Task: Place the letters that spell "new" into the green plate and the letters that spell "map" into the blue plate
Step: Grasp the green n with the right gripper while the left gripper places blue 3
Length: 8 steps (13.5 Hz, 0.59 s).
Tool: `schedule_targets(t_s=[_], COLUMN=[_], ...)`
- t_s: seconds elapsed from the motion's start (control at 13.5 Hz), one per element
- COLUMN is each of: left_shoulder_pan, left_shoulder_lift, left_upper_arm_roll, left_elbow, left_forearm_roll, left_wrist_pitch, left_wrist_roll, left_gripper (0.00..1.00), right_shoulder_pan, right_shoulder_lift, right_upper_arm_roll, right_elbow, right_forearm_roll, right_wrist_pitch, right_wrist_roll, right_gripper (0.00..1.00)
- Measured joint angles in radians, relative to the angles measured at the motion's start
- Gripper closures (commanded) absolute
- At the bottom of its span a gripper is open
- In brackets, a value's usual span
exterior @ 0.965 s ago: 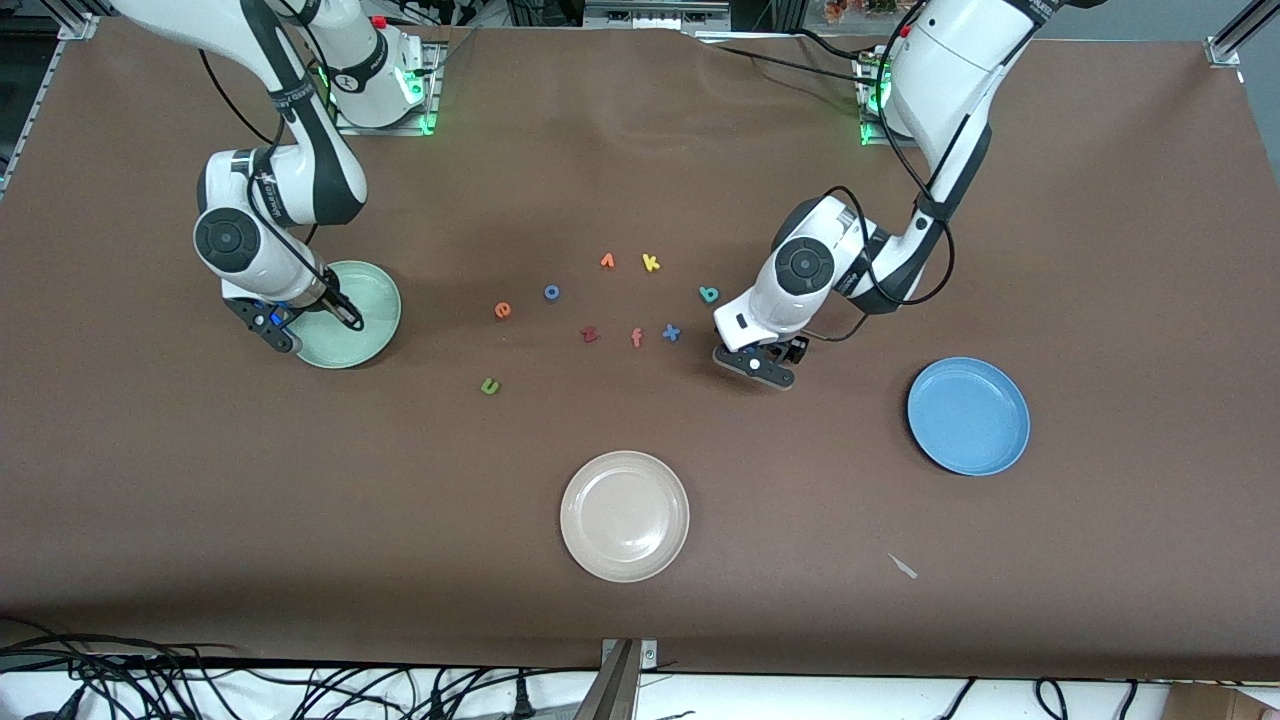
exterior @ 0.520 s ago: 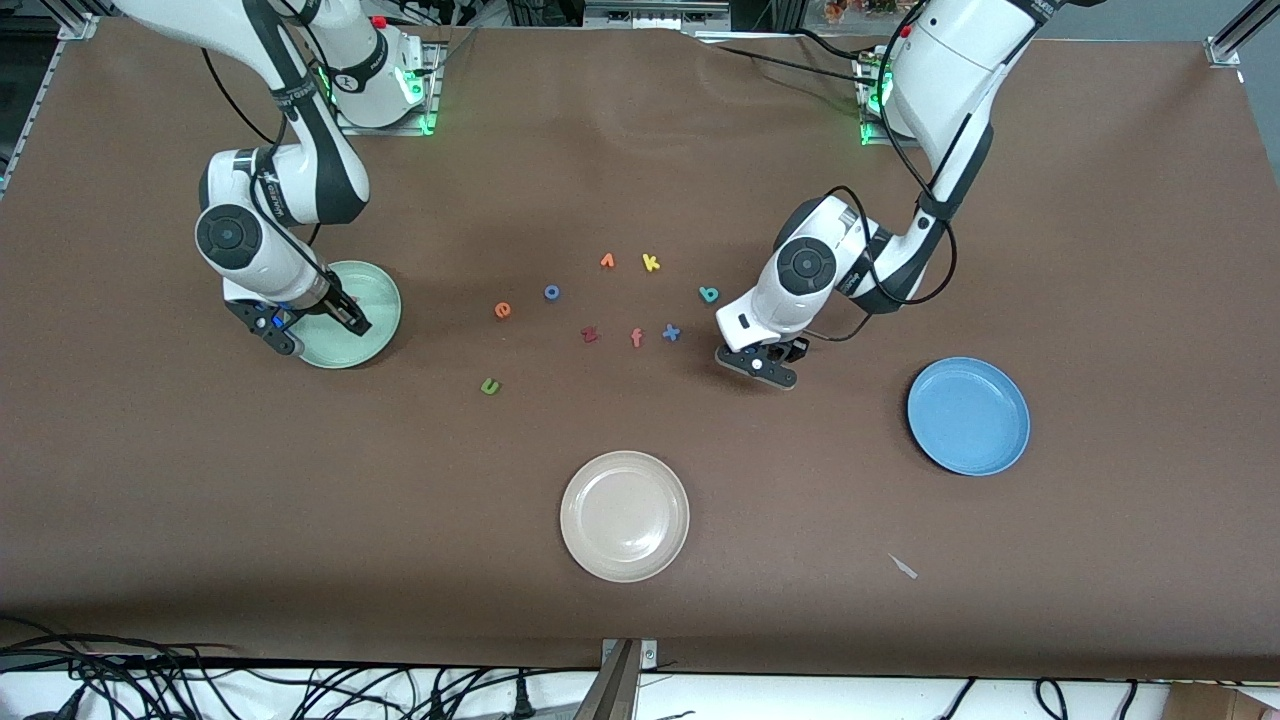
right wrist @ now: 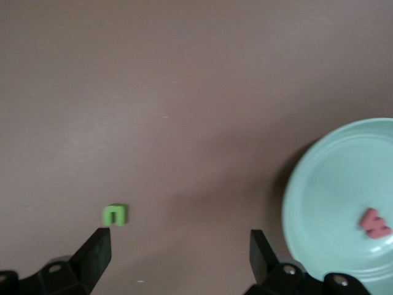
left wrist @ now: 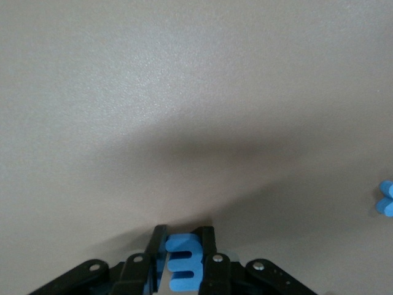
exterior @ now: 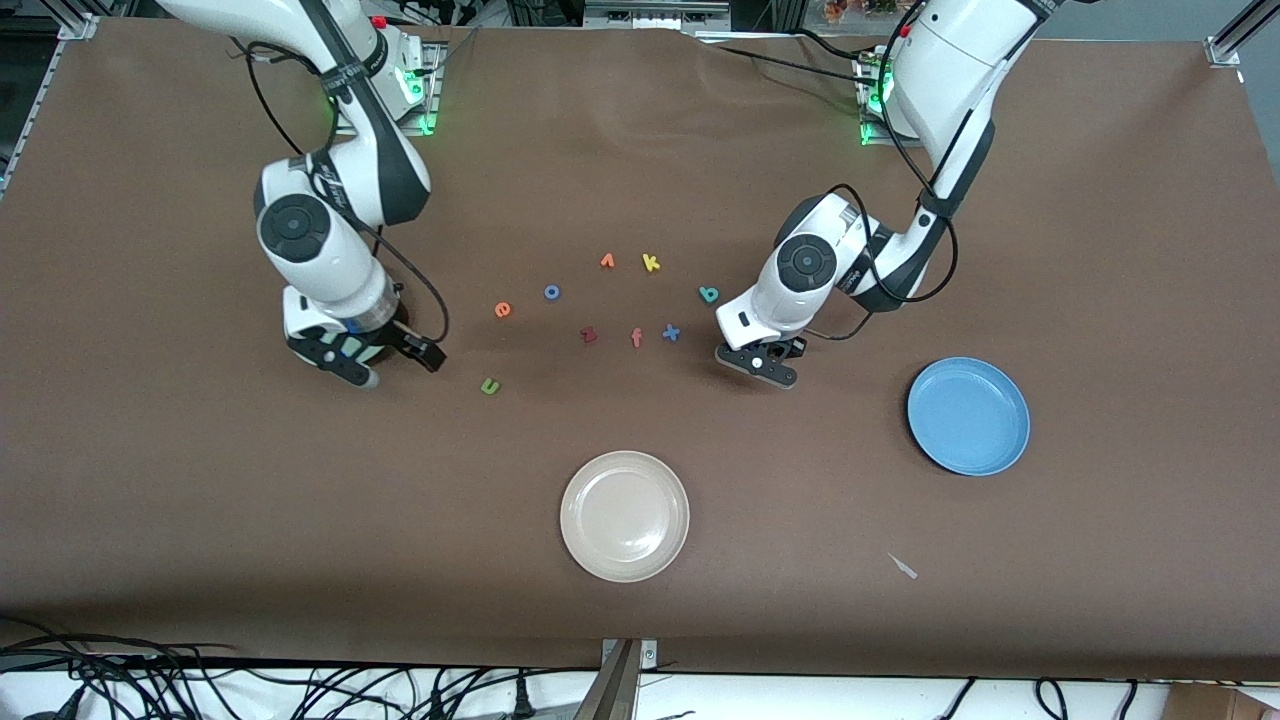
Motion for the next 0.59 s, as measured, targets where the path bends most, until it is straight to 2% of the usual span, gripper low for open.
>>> schedule_targets(t_s=[0.3, 0.45, 0.59], left_shoulder_pan=[0.047, 0.107, 0.181], left_shoulder_lift=[-0.029, -0.072, -0.119], left_upper_arm_roll=[0.012, 0.014, 0.016], left_elbow=[0.009, 0.016, 0.016], left_forearm_roll=[0.021, 0.022, 0.022], left_wrist_pitch=[-0.064, -0.118, -0.159], left_wrist_roll=[0.020, 0.095, 0.178], left_gripper=[1.00, 1.00, 1.00], right_shoulder_pan=[0.021, 0.043, 0.055], right_shoulder_lift=[0.222, 0.302, 0.342], right_upper_arm_roll=[0.017, 0.018, 0.018], right_elbow=[0.197, 0.260, 0.285], right_forearm_roll=[0.002, 0.002, 0.002], right_wrist_pitch=[0.003, 0.009, 0.009], right_wrist_roll=[0.194, 0.267, 0.314], right_gripper=[0.01, 0.07, 0.15])
